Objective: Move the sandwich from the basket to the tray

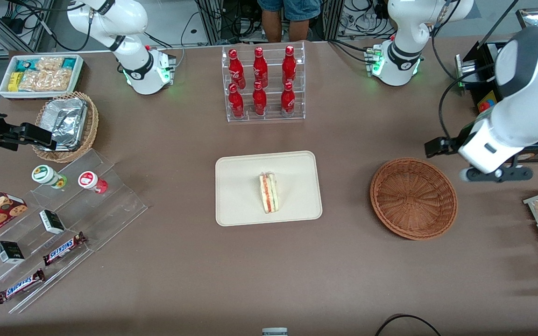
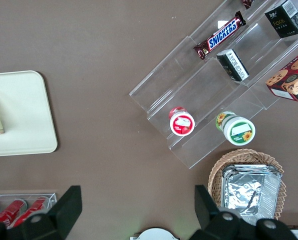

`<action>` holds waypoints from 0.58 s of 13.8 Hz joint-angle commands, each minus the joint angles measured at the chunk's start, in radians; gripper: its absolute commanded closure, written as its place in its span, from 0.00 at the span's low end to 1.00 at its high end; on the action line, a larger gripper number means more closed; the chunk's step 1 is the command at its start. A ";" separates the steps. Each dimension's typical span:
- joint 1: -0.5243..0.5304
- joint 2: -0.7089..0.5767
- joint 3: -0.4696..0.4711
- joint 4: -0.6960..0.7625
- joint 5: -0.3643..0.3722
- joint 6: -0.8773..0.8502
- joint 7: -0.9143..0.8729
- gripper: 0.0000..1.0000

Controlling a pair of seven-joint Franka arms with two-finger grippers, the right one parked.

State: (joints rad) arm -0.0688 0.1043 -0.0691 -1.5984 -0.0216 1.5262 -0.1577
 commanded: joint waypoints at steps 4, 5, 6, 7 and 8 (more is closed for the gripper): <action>0.006 -0.072 0.029 -0.026 0.037 -0.037 0.012 0.00; 0.015 -0.074 0.029 -0.026 0.041 -0.040 0.017 0.00; 0.044 -0.078 0.026 -0.025 0.041 -0.043 0.045 0.00; 0.061 -0.078 0.026 -0.011 0.043 -0.060 0.082 0.00; 0.073 -0.077 0.026 0.006 0.043 -0.072 0.098 0.00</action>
State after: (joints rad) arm -0.0302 0.0510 -0.0378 -1.6051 0.0116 1.4880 -0.1114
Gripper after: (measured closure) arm 0.000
